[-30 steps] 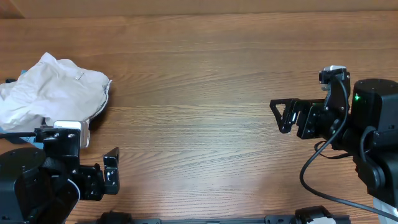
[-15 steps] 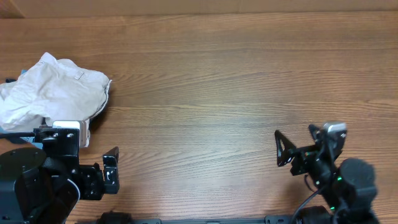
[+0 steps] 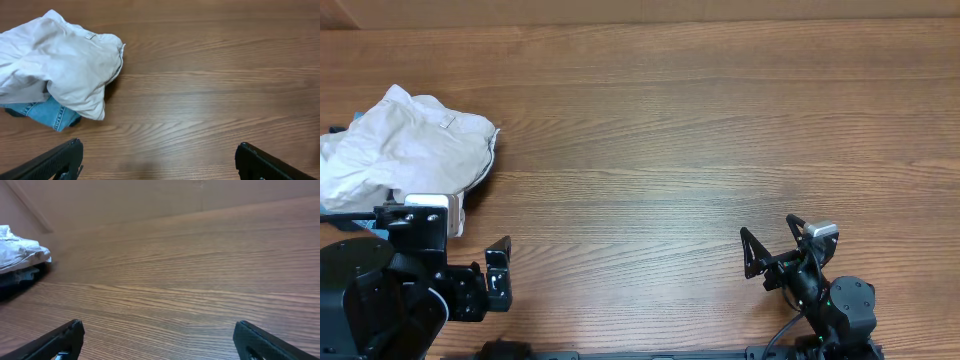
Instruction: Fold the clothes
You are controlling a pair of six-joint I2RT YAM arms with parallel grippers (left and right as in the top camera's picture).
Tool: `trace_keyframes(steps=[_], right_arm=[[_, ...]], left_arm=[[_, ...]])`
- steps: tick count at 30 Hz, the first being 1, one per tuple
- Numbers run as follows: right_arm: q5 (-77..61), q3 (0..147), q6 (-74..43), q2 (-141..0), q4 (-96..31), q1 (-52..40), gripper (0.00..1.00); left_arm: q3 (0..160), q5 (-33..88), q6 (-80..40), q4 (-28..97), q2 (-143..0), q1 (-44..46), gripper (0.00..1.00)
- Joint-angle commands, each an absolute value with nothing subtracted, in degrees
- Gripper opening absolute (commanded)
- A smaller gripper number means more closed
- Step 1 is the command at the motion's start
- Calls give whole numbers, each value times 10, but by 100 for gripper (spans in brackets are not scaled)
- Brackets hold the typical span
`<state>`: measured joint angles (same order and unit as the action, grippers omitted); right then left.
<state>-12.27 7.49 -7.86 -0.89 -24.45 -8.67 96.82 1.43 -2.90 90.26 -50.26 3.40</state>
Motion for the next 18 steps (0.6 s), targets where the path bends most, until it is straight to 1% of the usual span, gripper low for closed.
trace_keyframes(steps=[1, 10, 15, 17, 18], right_arm=[[-130, 70, -76, -3, -240, -89, 100], [-130, 70, -76, -3, -240, -89, 100], [-130, 70, -76, -3, -240, -89, 100], [-130, 70, -76, -3, -240, -89, 100], [-130, 70, -76, -3, -240, -89, 100]], left_arm=[[972, 11, -34, 900, -502, 38, 100], [972, 10, -34, 901, -502, 38, 100], [969, 10, -34, 921, -502, 38, 100], [961, 8, -25, 949, -499, 38, 100], [950, 1, -18, 922, -493, 37, 100]])
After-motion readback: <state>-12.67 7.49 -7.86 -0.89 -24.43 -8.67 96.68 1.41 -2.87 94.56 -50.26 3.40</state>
